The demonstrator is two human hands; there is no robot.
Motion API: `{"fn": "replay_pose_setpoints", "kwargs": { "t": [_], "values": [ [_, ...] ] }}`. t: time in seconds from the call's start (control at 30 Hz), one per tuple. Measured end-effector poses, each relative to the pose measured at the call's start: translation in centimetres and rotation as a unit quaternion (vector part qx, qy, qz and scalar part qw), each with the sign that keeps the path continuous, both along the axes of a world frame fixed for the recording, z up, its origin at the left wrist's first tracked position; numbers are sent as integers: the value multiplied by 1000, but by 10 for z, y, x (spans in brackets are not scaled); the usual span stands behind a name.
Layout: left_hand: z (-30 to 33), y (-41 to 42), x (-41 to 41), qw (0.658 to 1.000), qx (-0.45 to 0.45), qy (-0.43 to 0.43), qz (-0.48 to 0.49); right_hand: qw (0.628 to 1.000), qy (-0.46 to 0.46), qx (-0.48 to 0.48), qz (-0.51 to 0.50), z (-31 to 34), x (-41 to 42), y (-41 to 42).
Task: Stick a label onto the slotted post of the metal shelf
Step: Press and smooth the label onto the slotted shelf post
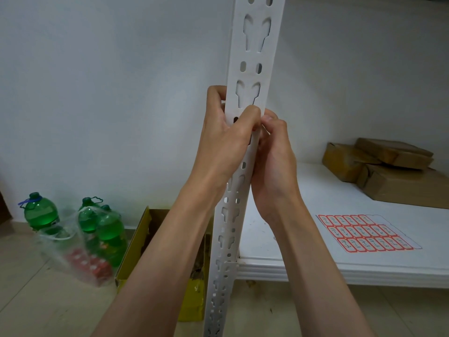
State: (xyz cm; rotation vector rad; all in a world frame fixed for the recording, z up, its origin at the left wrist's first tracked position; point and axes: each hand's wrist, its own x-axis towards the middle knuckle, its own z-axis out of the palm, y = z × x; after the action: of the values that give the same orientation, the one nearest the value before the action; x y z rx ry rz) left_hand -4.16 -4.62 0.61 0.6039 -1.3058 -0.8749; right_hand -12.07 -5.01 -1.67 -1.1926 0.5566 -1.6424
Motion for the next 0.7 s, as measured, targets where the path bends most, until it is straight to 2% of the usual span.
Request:
{"fn": "replay_pose_setpoints", "kwargs": {
  "t": [0.33,0.7],
  "values": [
    [-3,-2,3,1000,7,-20,-5,1000,13,1,-15,-1,0,0],
    [0,2,3,999,25,0,-29,1000,0,11,-10,-2,0,-1]
  ]
}}
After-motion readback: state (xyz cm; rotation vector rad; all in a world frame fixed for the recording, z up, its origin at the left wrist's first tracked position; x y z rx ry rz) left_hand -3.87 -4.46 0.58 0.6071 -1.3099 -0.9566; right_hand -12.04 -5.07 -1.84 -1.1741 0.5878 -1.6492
